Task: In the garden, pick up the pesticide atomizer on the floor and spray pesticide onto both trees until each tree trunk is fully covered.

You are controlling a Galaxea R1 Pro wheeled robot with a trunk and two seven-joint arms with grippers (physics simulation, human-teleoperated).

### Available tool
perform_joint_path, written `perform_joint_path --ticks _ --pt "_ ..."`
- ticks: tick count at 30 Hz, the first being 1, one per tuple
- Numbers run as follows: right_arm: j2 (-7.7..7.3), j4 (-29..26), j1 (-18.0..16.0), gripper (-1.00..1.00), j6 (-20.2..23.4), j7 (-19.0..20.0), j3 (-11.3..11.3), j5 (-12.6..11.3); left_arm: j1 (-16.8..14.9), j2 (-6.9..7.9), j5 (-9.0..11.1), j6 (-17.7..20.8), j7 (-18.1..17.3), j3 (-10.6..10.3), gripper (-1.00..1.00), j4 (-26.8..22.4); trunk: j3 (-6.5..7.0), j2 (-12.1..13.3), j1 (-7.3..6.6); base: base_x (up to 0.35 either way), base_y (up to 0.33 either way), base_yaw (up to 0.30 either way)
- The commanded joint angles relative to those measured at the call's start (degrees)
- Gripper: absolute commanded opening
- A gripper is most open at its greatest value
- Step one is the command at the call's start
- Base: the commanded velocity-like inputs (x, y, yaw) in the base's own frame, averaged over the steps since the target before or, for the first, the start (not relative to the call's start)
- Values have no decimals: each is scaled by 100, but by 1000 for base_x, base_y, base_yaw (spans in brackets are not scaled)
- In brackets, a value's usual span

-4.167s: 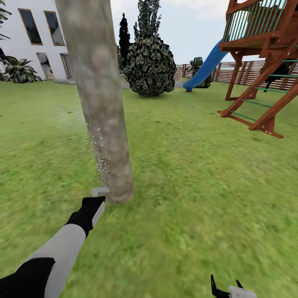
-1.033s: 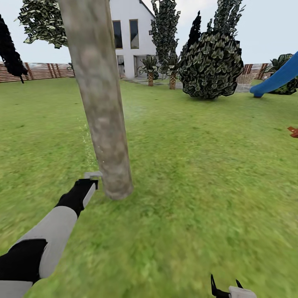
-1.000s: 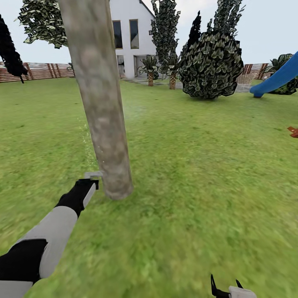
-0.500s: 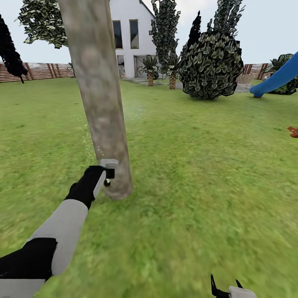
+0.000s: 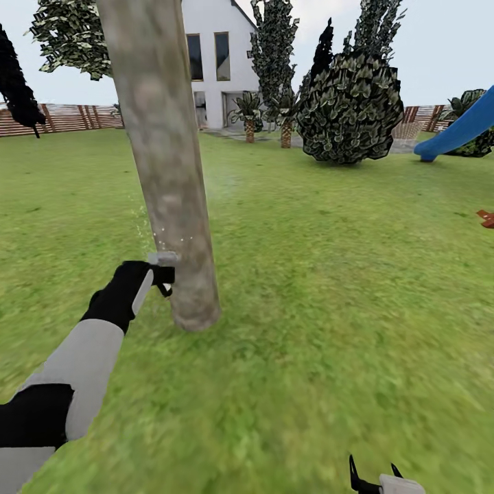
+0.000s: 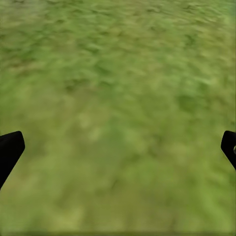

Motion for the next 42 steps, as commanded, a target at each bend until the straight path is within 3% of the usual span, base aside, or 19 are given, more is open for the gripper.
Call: perform_joint_path --ticks 1,2,4,5,7,9,10,13,16,18,22,24,26,28,30,34,36,38,42 --pt "0 0 0 100 0 0 0 0 -64 -213 -53 9 9 -13 -100 -3 0 0 0 0 0 0" --pt "0 0 0 100 0 0 0 0 -123 -359 -48 126 12 -17 -100 -31 0 0 0 0 0 0" --pt "0 0 0 100 0 0 0 0 -199 -390 -48 420 8 -14 -100 -198 0 0 0 0 0 0" --pt "0 0 0 100 0 0 0 0 -215 -335 -49 569 -6 9 -100 -333 0 0 0 0 0 0" --pt "0 0 0 100 0 0 0 0 -226 101 -26 644 -19 54 -100 -426 0 0 0 0 0 0" --pt "0 0 0 100 0 0 0 0 -251 196 -11 648 -21 45 -100 -441 0 0 0 0 0 0" --pt "0 0 0 100 0 0 0 0 -254 175 -10 645 -19 27 -100 -451 0 0 0 0 0 0" --pt "0 0 0 100 0 0 0 0 -216 -265 -41 650 -13 -42 -100 -551 0 0 0 97 0 0" --pt "-7 0 0 100 7 0 0 0 -222 -374 -59 658 -2 -52 -100 -574 0 0 0 301 0 0" --pt "-9 0 0 100 9 0 0 0 -211 -266 -79 658 5 -21 -100 -575 0 0 0 218 0 0" --pt "-9 0 0 100 9 0 0 0 -231 348 -45 652 -17 17 -100 -576 0 0 0 27 0 0" --pt "-9 0 0 100 9 0 0 0 -240 487 -20 651 -20 50 -100 -576 0 0 0 1 0 0" --pt "-9 0 0 100 9 0 0 0 -272 382 2 682 -21 33 -100 -580 0 0 0 0 0 0" --pt "-9 0 0 100 9 0 0 0 -305 -39 -2 709 -21 26 -100 -586 0 0 0 0 0 0" --pt "-9 0 0 100 9 0 0 0 -305 -215 -5 826 -21 19 -100 -717 0 0 0 0 0 0" --pt "-9 0 0 100 9 0 0 0 -260 131 3 1348 -61 62 -100 -1321 0 0 0 0 0 0" --pt "-9 0 0 100 9 0 0 0 -60 237 -7 1335 -136 38 -100 -1350 0 0 0 0 0 0" --pt "-9 0 2 100 9 0 0 0 550 223 -20 1192 -127 27 -100 -1355 0 0 0 0 0 0" --pt "-7 0 25 100 9 0 0 0 1399 53 -59 225 -57 26 -100 -1265 0 0 0 0 0 0"
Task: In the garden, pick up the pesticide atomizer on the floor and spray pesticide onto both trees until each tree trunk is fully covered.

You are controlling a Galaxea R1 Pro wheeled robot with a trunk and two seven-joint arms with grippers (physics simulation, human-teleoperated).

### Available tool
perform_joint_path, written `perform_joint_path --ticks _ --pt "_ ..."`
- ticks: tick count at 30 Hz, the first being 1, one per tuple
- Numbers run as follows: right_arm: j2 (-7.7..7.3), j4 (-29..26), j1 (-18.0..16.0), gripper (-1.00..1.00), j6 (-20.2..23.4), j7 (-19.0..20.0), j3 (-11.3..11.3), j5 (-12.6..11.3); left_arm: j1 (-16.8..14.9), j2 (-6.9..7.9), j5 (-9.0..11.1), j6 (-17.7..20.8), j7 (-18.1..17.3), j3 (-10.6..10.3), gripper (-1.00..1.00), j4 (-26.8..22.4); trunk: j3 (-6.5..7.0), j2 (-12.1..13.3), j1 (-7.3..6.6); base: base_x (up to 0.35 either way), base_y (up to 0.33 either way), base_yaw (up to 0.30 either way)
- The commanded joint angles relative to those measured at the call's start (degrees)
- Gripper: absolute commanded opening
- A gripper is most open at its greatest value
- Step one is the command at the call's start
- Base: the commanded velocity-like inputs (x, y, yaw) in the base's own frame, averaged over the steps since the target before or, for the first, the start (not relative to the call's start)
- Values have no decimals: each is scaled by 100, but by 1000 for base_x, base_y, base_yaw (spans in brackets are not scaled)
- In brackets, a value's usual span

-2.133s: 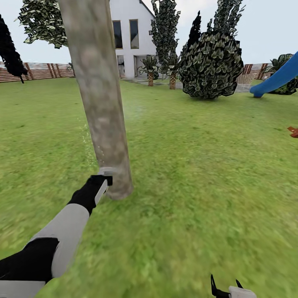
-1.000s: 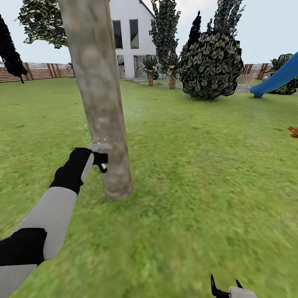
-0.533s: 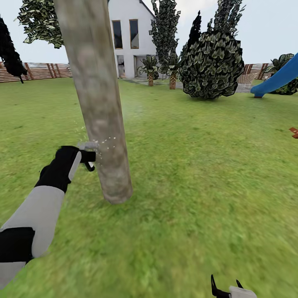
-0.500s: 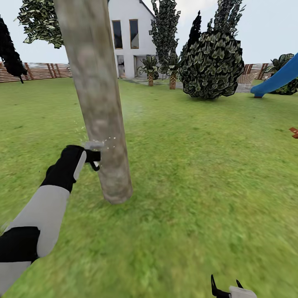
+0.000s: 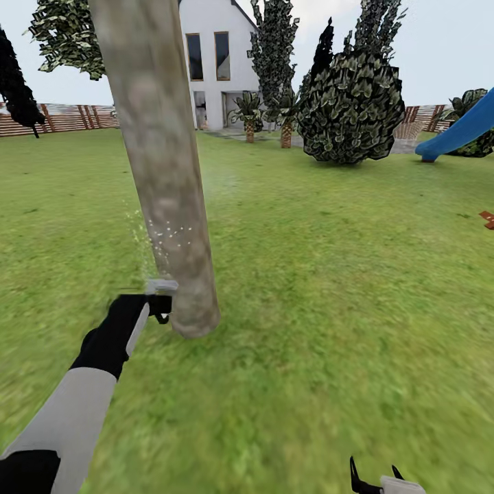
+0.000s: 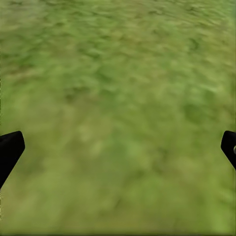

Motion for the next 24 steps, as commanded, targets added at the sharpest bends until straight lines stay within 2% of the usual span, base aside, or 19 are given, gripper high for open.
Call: perform_joint_path --ticks 1,2,3,5,6,8,12,18,21,24 --pt "0 0 1 100 0 0 -1 0 152 -18 -16 -405 70 9 -100 21 1 0 -1 0 0 0" --pt "4 0 6 100 0 0 -1 0 268 -45 9 -871 294 18 -100 174 1 0 -1 0 0 0" --pt "6 0 8 100 0 0 -1 0 310 -75 26 -1168 493 21 -100 397 1 0 -1 0 0 0" --pt "7 0 10 100 0 0 -1 0 390 -231 43 -2004 1058 40 -100 1185 1 0 -1 0 0 0" --pt "7 0 10 100 -3 0 -1 0 478 -248 53 -2104 1154 39 -100 1283 1 0 -1 0 0 0" --pt "7 0 10 100 -8 0 -1 0 717 -285 195 -2290 1249 37 -100 1318 1 0 -1 97 -90 0" --pt "16 0 10 100 -17 0 -1 0 792 -288 366 -2427 1332 50 -100 1266 1 0 -1 140 -241 0" --pt "16 0 10 100 -18 0 -1 0 794 -255 382 -2428 1615 228 -100 1234 8 0 -1 229 -193 173" --pt "21 0 10 100 -18 0 -1 0 808 -249 381 -2434 1659 243 -100 1249 14 0 -1 111 -239 241" --pt "24 0 10 100 -18 0 -1 0 814 -249 383 -2430 1659 240 -100 1275 15 0 -1 10 -273 49"
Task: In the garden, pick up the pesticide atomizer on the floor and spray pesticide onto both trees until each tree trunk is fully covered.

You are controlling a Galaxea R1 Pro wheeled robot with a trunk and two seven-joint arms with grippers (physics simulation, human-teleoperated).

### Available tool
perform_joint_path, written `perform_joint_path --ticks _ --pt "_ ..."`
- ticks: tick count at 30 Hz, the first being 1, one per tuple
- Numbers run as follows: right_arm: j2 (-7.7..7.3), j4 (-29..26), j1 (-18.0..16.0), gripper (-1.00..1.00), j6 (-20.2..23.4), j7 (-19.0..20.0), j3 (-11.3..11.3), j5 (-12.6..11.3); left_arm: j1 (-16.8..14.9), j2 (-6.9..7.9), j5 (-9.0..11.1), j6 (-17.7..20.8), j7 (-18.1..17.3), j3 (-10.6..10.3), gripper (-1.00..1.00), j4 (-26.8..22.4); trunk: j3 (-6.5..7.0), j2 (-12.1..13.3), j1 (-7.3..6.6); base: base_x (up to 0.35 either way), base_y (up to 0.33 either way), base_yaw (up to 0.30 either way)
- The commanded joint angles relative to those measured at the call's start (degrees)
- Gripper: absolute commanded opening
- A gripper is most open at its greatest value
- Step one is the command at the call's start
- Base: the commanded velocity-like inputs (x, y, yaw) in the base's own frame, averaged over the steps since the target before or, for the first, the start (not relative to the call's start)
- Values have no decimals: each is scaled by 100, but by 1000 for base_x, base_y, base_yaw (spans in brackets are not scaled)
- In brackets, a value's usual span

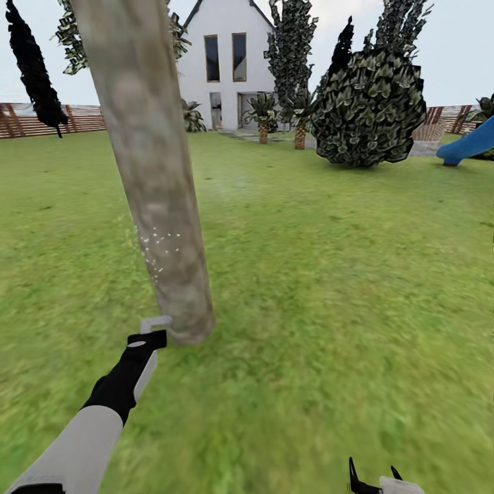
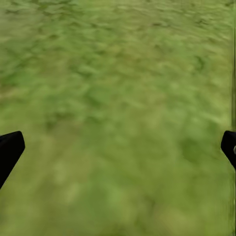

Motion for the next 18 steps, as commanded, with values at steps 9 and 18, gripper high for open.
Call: perform_joint_path --ticks 9,18 --pt "0 0 0 100 0 0 0 0 5 -15 -1 -33 -71 -22 -100 239 0 0 0 90 -272 1" --pt "9 0 0 100 0 0 0 0 5 -22 -14 -33 -48 -22 -100 239 0 0 0 180 -236 222"
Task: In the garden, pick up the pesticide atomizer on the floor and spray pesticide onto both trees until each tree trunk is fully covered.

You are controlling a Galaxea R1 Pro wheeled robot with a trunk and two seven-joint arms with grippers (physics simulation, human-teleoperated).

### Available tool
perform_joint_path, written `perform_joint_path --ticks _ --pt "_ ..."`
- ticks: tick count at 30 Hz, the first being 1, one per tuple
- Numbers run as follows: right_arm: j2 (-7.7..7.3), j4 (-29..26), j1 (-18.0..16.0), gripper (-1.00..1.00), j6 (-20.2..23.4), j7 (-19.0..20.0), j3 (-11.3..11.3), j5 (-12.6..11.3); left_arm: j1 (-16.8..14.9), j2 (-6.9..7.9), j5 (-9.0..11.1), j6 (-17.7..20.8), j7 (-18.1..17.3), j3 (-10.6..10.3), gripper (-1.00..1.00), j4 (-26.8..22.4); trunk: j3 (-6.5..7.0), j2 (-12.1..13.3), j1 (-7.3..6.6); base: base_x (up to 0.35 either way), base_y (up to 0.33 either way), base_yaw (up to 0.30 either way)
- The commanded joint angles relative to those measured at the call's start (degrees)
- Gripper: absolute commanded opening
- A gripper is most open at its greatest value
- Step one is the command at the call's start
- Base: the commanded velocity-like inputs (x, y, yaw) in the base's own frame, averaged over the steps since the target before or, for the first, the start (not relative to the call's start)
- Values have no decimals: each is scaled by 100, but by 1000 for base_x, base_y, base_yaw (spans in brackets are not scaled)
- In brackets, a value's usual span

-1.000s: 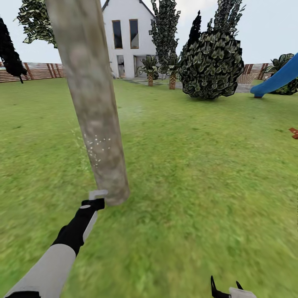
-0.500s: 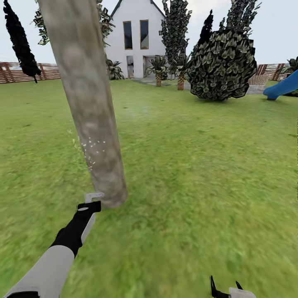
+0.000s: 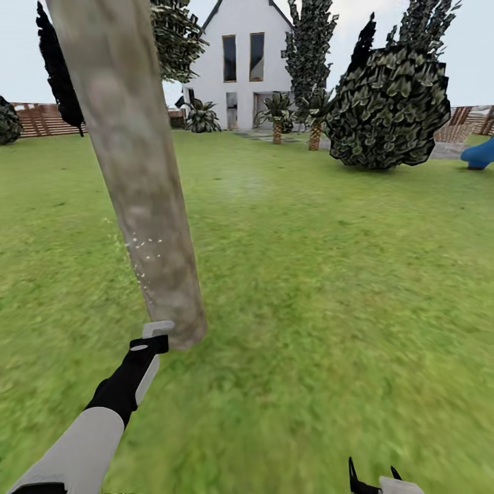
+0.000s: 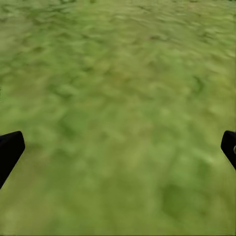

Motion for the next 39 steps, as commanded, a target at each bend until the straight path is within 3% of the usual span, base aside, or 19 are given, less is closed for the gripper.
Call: perform_joint_path --ticks 1,8,19,26,39 --pt "0 0 0 100 0 0 0 0 0 0 0 0 3 0 -100 -1 0 0 0 100 -263 275" --pt "0 0 0 100 0 0 0 0 0 -9 16 -1 18 -7 -100 -1 0 0 0 88 -268 56" --pt "3 0 0 100 0 0 0 0 0 -9 21 0 19 -4 -100 -7 0 0 0 19 -272 252" --pt "0 0 0 100 0 0 0 0 0 -9 21 -8 18 -8 -100 -9 0 0 0 0 -274 26" --pt "0 0 0 100 0 0 0 0 0 -30 21 -19 22 -13 -100 6 0 0 0 32 -268 267"
